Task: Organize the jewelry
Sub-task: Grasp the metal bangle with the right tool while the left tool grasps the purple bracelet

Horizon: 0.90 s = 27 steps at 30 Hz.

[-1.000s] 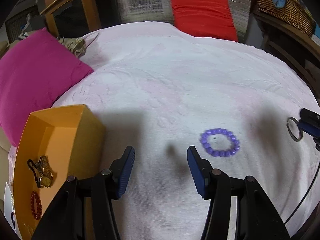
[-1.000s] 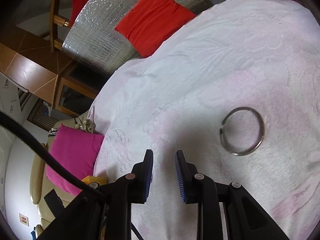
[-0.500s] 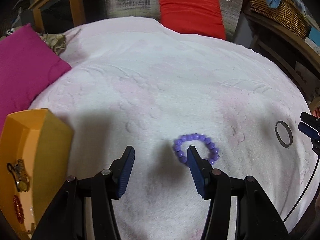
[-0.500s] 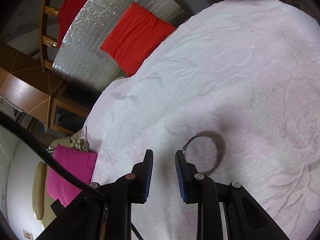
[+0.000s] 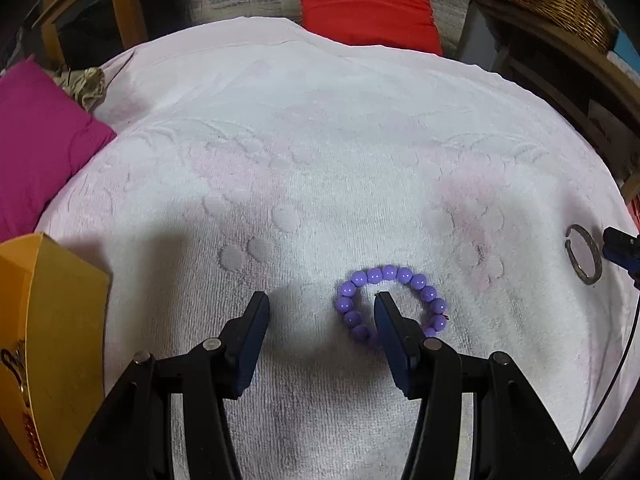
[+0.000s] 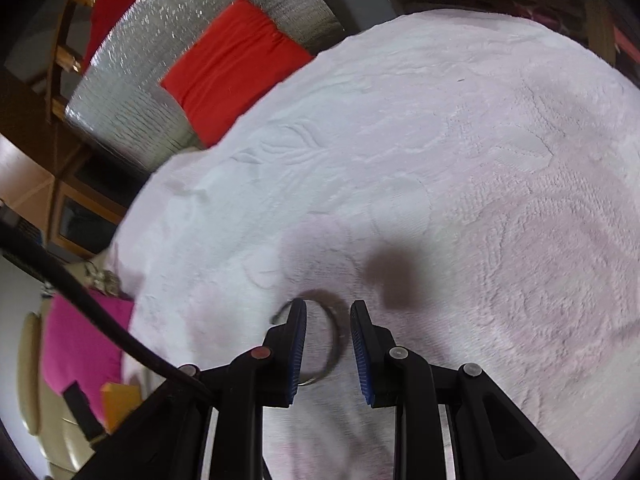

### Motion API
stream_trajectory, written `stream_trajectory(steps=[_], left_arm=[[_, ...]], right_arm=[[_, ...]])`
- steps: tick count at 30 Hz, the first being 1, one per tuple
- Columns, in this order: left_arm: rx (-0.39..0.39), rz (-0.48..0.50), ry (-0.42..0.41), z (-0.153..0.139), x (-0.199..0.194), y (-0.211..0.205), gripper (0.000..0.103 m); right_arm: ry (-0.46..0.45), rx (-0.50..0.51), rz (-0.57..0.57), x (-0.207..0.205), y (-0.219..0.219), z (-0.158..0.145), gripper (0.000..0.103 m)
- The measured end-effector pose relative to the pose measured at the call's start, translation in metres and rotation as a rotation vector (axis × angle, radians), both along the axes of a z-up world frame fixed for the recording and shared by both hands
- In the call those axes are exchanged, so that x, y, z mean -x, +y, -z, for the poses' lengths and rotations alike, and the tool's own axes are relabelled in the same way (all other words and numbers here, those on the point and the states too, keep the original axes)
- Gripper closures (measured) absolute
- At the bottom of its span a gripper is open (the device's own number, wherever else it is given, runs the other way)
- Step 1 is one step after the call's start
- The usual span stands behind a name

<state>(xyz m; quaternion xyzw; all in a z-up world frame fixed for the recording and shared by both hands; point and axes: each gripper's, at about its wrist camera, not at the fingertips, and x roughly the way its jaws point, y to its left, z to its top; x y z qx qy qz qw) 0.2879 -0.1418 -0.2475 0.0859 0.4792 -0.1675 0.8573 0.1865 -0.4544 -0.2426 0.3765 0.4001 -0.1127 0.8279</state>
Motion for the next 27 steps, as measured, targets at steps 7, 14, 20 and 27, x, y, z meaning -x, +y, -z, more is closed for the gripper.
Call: stream_trajectory(steps=[7,14,20,27], left_arm=[[0.032,0.06,-0.013,-0.006,0.006,-0.008,0.036],[0.054,0.118,0.008,-0.002,0.011,-0.026,0.031],[0.053,0.101,0.031,0.007,0.002,-0.032,0.028],[0.109,0.125,0.044,0.005,0.003,-0.031,0.056]], right_arm=[[-0.007,0.119,-0.126,-0.01,0.02,-0.005,0.029],[0.035,0.276,-0.247,-0.021,0.052,0.0,0.029],[0.079,0.51,-0.311,-0.024,0.08,0.007,0.039],[0.078,0.537,-0.302,-0.02,0.084,0.004,0.039]])
